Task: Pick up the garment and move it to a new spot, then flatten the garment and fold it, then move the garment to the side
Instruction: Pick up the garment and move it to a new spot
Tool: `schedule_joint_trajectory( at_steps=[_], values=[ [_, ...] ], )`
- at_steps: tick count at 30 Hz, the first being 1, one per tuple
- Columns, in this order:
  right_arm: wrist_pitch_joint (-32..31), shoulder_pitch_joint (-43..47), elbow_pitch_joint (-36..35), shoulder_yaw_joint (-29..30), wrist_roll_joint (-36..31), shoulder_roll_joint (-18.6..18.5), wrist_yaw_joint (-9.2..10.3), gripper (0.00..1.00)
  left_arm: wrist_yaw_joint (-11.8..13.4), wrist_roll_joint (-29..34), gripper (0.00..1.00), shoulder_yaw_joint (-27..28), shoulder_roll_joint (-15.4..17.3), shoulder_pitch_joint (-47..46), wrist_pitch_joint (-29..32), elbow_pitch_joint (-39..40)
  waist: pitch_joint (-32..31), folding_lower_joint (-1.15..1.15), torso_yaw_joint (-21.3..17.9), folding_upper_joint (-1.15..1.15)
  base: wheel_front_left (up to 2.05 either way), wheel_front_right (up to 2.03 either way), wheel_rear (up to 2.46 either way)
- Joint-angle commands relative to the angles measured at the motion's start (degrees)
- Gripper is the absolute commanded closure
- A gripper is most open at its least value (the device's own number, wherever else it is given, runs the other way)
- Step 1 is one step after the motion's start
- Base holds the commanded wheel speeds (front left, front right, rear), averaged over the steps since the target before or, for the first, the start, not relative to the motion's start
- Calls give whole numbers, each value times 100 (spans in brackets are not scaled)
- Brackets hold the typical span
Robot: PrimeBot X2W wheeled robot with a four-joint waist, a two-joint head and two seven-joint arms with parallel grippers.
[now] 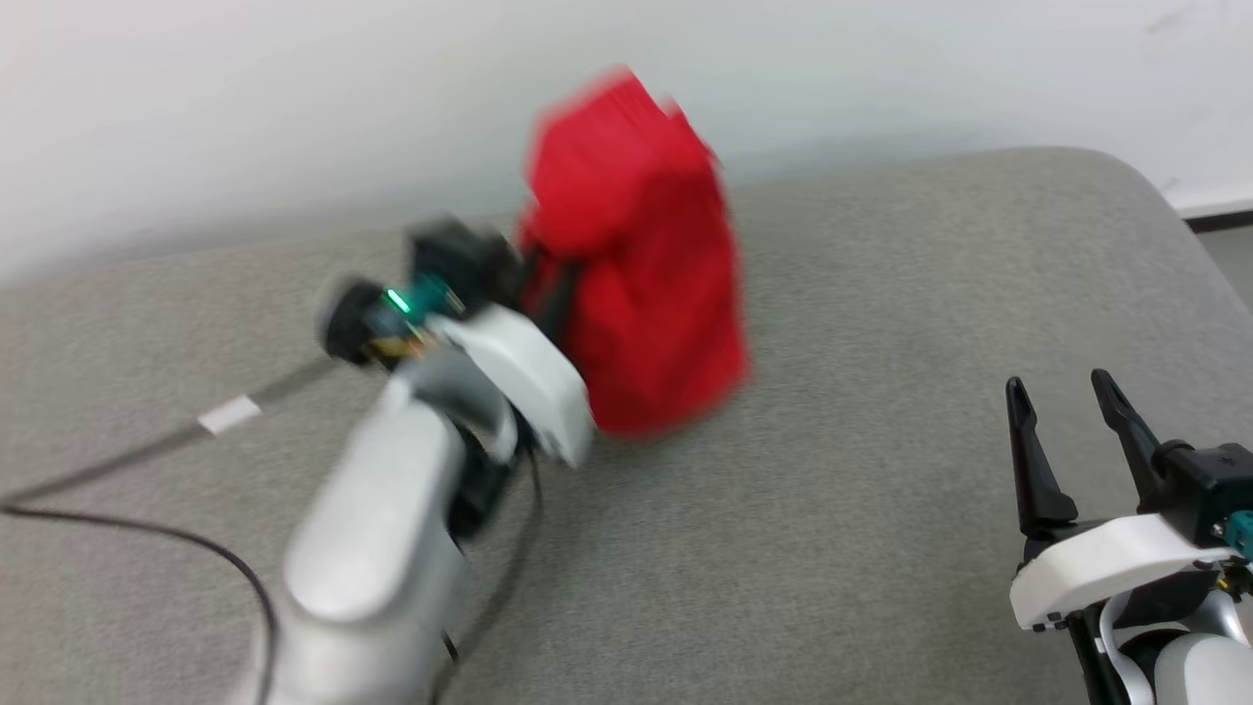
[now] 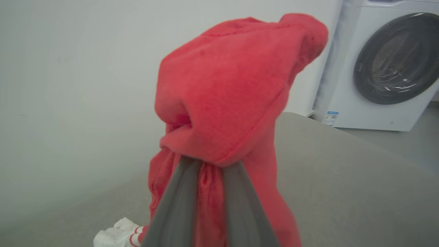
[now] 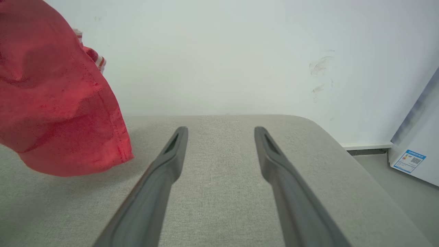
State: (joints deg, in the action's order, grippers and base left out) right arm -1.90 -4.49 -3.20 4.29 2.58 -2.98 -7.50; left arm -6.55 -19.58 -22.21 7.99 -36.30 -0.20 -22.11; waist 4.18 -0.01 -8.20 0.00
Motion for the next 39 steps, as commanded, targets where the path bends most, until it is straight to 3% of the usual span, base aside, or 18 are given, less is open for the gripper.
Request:
schedule_joint_trajectory(
  at_steps=[1,8,9,10,15,19,24,31,36,39],
  values=[
    [-8,67,-39,9,49,15,2,0,-31,-53,100,-148,-53,325,-31,38,17,1,-136,0,0,0,0],
    [-10,116,-106,29,103,14,2,0,-68,-156,100,-911,-221,1440,67,-33,187,1,-183,0,0,0,0],
    [-5,119,-102,29,127,14,2,0,-70,-151,73,-1014,-237,1595,49,-51,215,1,-163,0,0,0,0],
    [6,108,-104,34,141,14,2,0,-73,-127,0,-1094,-240,1705,-2,-58,251,1,-130,0,0,0,0],
    [38,19,-75,52,162,13,2,0,-51,76,0,-1365,-267,1868,-534,39,290,1,96,0,0,0,0],
    [41,2,-52,80,121,14,2,0,133,282,0,-1310,-279,1650,-1117,300,226,1,316,0,0,0,0],
    [-2,22,-60,87,92,13,2,0,515,184,0,-896,-268,1495,-1318,590,104,1,513,0,0,0,0],
    [-42,191,-48,66,124,12,2,0,1249,-1,0,69,243,1806,-1377,741,-106,1,659,0,0,0,0],
    [-82,372,-15,-31,154,13,2,0,1577,-197,0,606,695,2336,-1339,862,-326,1,666,0,0,0,0],
    [-97,506,-18,-66,187,13,2,0,1649,-250,0,711,865,2690,-1268,1009,-437,1,672,0,0,0,0]
  ],
)
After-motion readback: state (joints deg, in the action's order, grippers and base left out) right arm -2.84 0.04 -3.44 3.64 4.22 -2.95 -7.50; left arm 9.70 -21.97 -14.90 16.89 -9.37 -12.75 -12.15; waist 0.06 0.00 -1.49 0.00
